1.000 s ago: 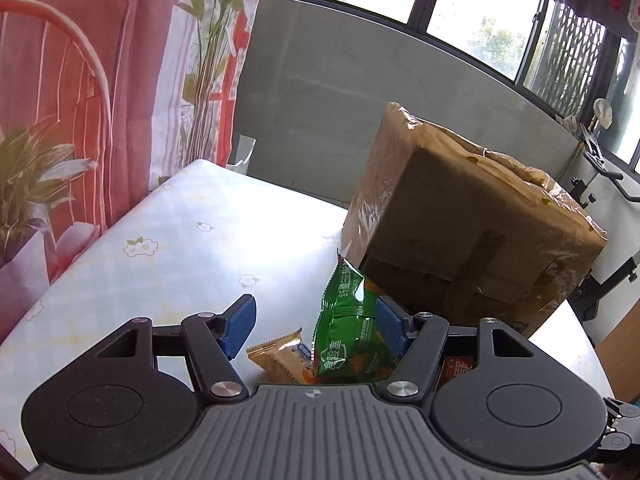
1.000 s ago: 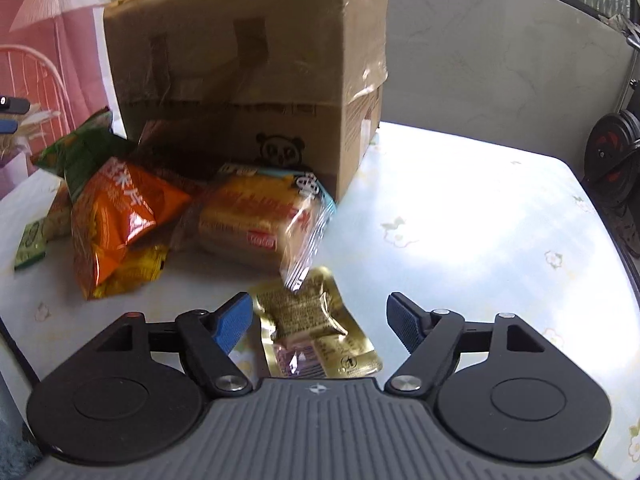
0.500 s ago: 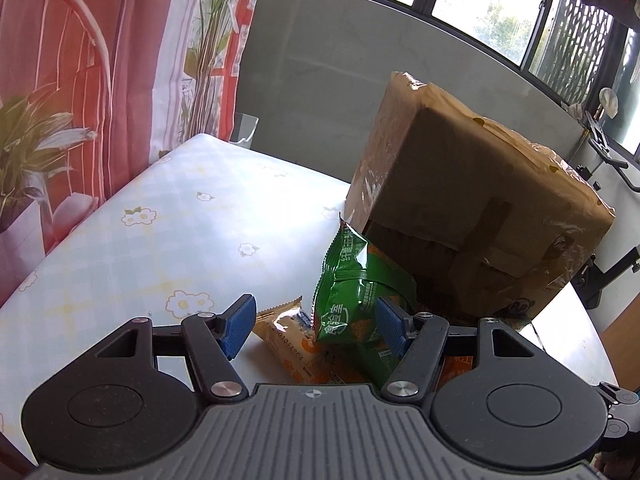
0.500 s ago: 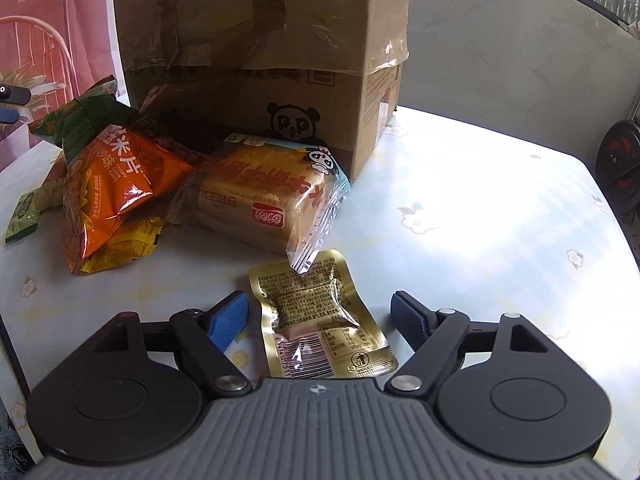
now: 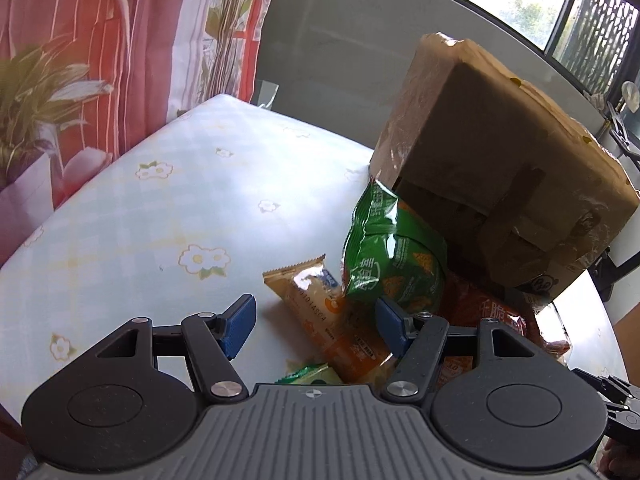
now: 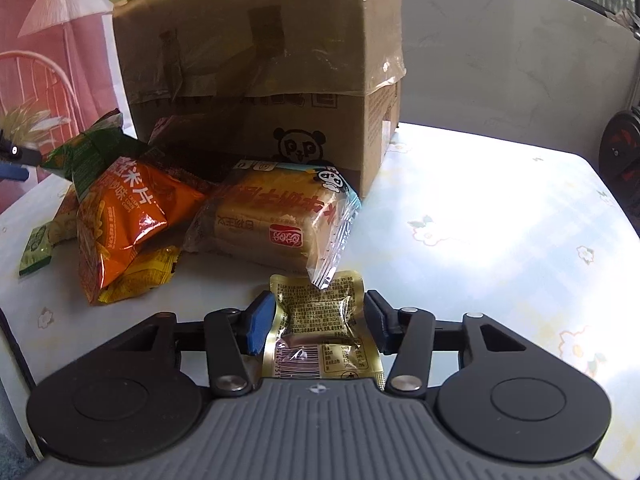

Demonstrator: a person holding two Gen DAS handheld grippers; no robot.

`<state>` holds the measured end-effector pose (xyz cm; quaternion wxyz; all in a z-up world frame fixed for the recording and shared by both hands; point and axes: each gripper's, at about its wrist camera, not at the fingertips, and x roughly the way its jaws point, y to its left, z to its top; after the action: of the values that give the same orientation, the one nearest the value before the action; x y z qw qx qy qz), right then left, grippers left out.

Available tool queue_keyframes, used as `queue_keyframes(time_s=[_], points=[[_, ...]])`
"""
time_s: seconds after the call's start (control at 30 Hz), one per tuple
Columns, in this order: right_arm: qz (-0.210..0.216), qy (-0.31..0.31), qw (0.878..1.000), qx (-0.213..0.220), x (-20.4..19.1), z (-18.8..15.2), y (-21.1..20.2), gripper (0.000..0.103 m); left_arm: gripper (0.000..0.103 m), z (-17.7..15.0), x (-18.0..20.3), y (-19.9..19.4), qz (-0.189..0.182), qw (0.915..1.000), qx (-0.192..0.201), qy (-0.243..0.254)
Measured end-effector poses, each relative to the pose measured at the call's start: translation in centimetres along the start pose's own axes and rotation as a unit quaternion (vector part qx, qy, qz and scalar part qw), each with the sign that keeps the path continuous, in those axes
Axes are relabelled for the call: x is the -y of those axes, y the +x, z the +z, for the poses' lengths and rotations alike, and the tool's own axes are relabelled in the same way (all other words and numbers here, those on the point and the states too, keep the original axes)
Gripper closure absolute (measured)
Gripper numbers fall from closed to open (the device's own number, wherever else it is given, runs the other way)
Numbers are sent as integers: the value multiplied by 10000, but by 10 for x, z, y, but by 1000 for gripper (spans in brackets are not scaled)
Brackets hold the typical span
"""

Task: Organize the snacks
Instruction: 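Grasp the gold sachet with right tool while left tool grasps green pastry packet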

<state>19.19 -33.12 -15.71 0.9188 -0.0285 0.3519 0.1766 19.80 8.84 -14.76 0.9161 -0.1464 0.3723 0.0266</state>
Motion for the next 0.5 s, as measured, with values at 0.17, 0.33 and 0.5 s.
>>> queue_keyframes(time_s=[0.17, 0.33, 0.5], points=[[-63, -49, 9999, 71, -1, -3, -1, 52, 35, -18, 1, 11, 151, 9991, -380, -77], [-31, -56, 10000, 62, -1, -3, 1, 50, 35, -30, 5, 24, 228, 9971, -723, -68], [-12, -35, 10000, 56, 0, -3, 1, 50, 35, -34, 13, 23, 358, 9975, -614, 54]])
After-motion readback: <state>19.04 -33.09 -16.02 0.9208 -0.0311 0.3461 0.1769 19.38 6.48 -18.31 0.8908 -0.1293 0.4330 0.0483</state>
